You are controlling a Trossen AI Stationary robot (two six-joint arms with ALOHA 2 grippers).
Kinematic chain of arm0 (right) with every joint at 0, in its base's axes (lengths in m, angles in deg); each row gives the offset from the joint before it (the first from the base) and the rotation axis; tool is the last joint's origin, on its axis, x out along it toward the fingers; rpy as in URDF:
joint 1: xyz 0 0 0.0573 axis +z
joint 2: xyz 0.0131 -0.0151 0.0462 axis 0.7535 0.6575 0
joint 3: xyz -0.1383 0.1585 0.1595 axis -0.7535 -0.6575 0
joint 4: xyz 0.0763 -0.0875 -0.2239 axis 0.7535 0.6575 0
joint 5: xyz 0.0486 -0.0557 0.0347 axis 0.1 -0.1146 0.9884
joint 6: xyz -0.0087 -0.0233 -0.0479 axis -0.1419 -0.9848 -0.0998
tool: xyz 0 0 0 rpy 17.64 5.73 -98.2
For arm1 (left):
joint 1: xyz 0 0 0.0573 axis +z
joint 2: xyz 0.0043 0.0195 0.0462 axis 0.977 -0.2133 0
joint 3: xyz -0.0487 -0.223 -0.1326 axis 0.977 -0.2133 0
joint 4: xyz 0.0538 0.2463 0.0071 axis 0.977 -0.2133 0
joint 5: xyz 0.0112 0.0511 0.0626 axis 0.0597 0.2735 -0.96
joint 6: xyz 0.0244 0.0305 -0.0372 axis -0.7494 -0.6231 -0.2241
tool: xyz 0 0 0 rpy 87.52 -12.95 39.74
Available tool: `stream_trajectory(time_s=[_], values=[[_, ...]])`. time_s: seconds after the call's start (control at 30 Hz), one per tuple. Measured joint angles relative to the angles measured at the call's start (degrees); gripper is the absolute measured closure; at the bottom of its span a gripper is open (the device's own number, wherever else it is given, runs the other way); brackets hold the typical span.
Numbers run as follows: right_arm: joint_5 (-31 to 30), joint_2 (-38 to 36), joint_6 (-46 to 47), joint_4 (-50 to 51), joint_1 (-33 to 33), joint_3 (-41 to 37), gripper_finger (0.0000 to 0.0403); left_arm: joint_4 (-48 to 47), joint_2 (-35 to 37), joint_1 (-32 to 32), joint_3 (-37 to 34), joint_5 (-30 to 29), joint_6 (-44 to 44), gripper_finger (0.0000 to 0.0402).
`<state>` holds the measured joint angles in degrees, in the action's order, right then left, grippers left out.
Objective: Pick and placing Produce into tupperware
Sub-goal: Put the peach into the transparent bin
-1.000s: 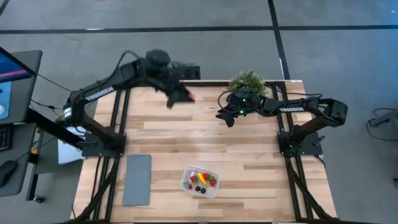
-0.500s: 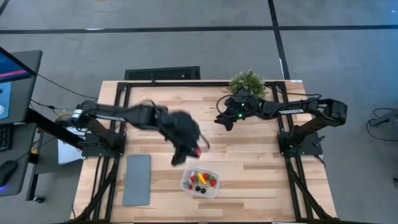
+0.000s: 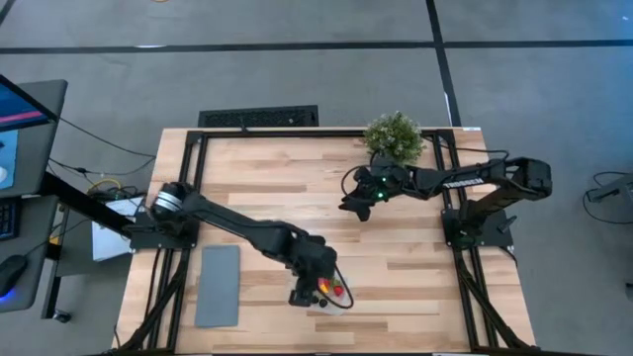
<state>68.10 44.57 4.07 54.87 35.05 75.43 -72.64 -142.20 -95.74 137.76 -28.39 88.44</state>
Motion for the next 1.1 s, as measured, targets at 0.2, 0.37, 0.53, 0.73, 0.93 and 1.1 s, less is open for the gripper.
stream_trajectory(time_s=[0.2, 0.37, 0.53, 0.73, 0.93, 1.1], values=[[-1.46, 0.00, 0.29, 0.31, 2.80, -0.02, 0.0191, 0.02, -6.82, 0.05, 0.00, -0.18, 0.75, 0.0287], [-3.52, 0.00, 0.29, 0.30, 4.40, -0.02, 0.0191, -0.45, -11.42, -0.01, 0.00, 0.14, 1.52, 0.0287], [-4.45, 0.01, 0.29, 0.34, 4.85, -0.02, 0.0191, -0.91, -12.73, -0.01, 0.00, 1.65, 1.57, 0.0287], [-4.45, 0.02, 0.27, 0.31, 4.82, -0.02, 0.0191, -0.93, -12.76, -0.01, 0.00, 1.77, 1.58, 0.0287], [-4.45, 0.02, 0.27, 0.31, 4.82, -0.02, 0.0191, -0.91, -12.76, -0.01, 0.01, 1.79, 1.77, 0.0276], [-4.45, 0.00, 0.26, 0.33, 4.82, -0.02, 0.0191, -2.12, -12.74, -0.01, 1.60, 1.51, 1.56, 0.0219]])
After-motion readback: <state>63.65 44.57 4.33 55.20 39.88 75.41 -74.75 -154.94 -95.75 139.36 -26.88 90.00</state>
